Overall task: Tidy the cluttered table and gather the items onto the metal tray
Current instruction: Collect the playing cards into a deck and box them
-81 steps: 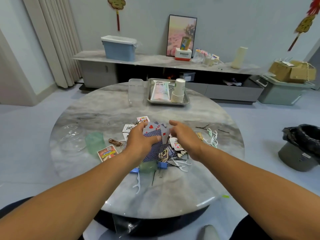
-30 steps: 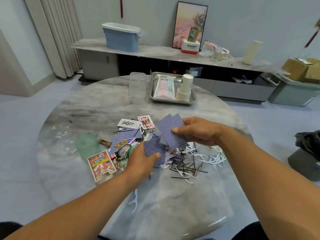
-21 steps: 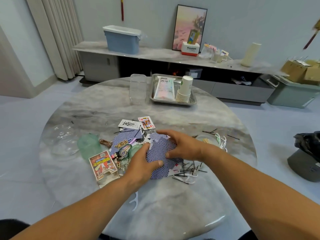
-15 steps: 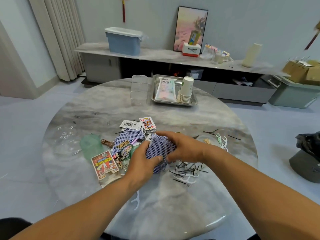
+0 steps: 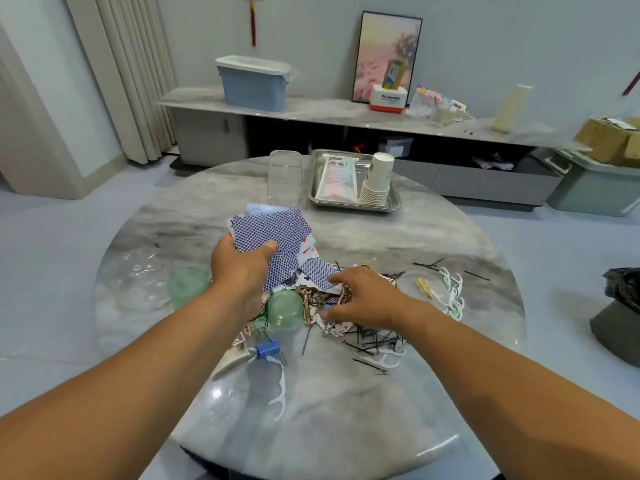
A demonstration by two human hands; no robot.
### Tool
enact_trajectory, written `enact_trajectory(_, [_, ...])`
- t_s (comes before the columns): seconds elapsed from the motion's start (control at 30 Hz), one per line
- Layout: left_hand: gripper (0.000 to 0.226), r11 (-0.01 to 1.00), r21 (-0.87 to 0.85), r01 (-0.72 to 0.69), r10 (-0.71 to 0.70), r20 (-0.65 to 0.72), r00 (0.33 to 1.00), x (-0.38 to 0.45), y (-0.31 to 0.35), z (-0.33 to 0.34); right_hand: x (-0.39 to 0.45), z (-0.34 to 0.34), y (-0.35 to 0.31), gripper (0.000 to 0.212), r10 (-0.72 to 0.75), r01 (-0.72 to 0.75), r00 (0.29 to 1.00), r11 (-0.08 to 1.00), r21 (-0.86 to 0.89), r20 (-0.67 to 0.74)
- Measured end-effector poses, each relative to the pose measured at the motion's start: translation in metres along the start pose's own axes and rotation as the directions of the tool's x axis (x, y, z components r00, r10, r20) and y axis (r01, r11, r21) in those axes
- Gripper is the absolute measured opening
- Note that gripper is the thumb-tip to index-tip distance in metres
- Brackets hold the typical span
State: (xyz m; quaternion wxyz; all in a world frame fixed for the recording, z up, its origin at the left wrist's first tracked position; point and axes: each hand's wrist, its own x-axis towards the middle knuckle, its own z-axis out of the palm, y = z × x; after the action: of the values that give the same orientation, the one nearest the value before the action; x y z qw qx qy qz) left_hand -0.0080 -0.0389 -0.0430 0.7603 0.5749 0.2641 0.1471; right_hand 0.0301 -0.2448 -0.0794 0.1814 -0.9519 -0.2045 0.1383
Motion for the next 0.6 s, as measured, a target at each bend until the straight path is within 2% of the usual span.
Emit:
enact_trajectory(0.1, [0.032, 0.996, -0.070, 0.052, -0.053, -0.023, 0.998, 0.008, 0.014, -0.001, 0.011, 0.015, -0.020, 0.075, -0.111, 0.100, 0.988, 0.990, -0.100, -0.109])
enact_trajectory(0.17, [0.032, 0.990, -0.120, 0.074, -0.077, -0.026, 0.997, 0.013, 0.024, -0.001, 0.016, 0.029, -0.036, 0.079, -0.232, 0.212, 0.967, 0.962, -0.170, -0.109])
enact_trajectory(0.23, [0.025, 0.984, -0.153, 0.088, -0.090, -0.004, 0.996, 0.018, 0.032, -0.001, 0.022, 0.044, -0.052, 0.086, -0.281, 0.259, 0.958, 0.934, -0.248, -0.058])
enact_trajectory(0.3, [0.022, 0.980, -0.161, 0.114, -0.111, 0.029, 0.993, 0.021, 0.036, -0.001, 0.029, 0.056, -0.063, 0.083, -0.276, 0.257, 0.961, 0.916, -0.309, -0.022])
enact_trajectory(0.43, [0.022, 0.977, -0.163, 0.136, -0.129, 0.052, 0.990, 0.028, 0.040, -0.003, 0.030, 0.049, -0.060, 0.065, -0.283, 0.245, 0.956, 0.912, -0.329, -0.073])
enact_trajectory(0.53, [0.022, 0.978, -0.149, 0.145, -0.139, 0.047, 0.989, 0.034, 0.041, -0.006, 0.023, 0.036, -0.050, 0.066, -0.245, 0.256, 0.966, 0.898, -0.357, 0.078])
enact_trajectory(0.6, [0.022, 0.976, -0.147, 0.159, -0.154, 0.047, 0.987, 0.037, 0.039, -0.006, 0.021, 0.028, -0.045, 0.061, -0.197, 0.213, 0.977, 0.937, -0.278, 0.083])
